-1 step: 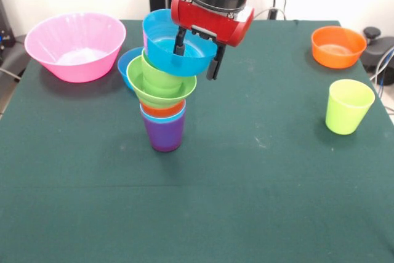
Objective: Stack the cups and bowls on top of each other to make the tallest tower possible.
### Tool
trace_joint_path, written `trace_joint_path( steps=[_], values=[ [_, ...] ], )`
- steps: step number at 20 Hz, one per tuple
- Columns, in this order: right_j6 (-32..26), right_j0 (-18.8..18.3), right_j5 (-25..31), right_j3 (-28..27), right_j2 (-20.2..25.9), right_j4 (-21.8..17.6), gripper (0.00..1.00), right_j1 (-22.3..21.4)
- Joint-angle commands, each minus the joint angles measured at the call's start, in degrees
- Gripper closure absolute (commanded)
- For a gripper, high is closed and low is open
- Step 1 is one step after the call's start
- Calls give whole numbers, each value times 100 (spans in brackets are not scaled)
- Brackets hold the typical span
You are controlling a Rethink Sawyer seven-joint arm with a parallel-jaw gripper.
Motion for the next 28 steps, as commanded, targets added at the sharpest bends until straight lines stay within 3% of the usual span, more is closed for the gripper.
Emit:
trace_joint_path(
  steps=[1, 16, 28],
  values=[
    [-179, 45, -230, 500, 613, -181, 0, 311],
    [-726, -373, -127, 672, 1000, -147, 0, 87],
    [-679, -480, 66, 733, 1130, -208, 0, 18]
  ],
)
